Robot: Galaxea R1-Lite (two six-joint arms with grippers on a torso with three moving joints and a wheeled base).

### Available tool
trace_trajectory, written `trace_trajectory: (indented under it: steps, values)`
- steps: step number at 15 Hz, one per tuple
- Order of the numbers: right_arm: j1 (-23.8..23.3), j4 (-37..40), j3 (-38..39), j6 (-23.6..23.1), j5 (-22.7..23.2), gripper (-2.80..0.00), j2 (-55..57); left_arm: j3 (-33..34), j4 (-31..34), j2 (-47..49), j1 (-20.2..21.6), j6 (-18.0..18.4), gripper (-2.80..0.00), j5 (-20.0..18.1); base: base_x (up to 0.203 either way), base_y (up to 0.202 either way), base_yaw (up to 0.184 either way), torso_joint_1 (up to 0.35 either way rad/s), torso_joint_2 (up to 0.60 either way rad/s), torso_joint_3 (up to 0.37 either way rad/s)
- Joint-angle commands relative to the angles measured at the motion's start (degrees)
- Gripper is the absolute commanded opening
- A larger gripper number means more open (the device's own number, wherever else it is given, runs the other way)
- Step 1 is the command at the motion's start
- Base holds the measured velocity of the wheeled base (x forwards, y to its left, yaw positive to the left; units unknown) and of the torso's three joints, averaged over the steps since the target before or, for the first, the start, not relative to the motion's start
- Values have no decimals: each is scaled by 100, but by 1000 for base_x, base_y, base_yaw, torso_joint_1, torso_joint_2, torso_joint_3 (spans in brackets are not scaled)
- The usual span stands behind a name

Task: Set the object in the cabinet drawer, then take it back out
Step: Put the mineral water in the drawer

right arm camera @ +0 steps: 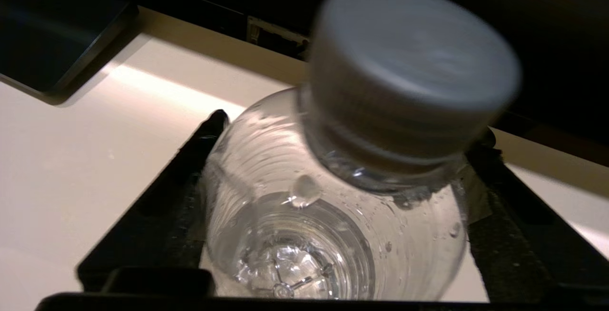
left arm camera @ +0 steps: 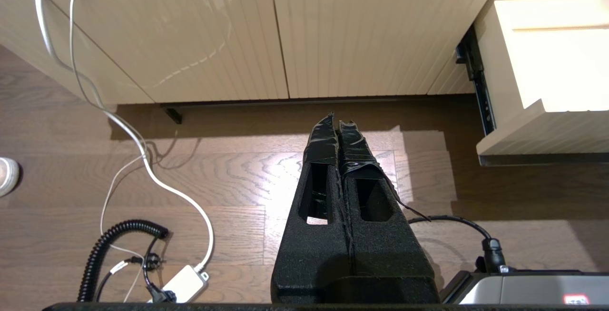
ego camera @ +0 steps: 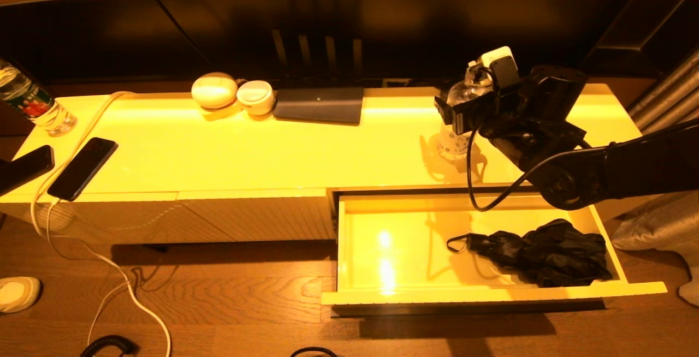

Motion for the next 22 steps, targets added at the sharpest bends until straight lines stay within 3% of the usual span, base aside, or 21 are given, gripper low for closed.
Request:
trace_trajectory:
  steps: [1,9,19,22]
  values:
    - [50,13,8,-9,-56,-280,45,9,-4,0,0,0,-280,1,0,0,0,0,0,0]
    - [94,52,345,-185,-73,-280,-136,9,-4,0,0,0,-280,1,0,0,0,0,0,0]
    - [76,1039,1900,-3099,266,-280,-1644,9,-4,0,0,0,-280,1,0,0,0,0,0,0]
    - [131,1158,2180,-3389,257,-280,-1791,9,2,0,0,0,-280,1,0,0,0,0,0,0]
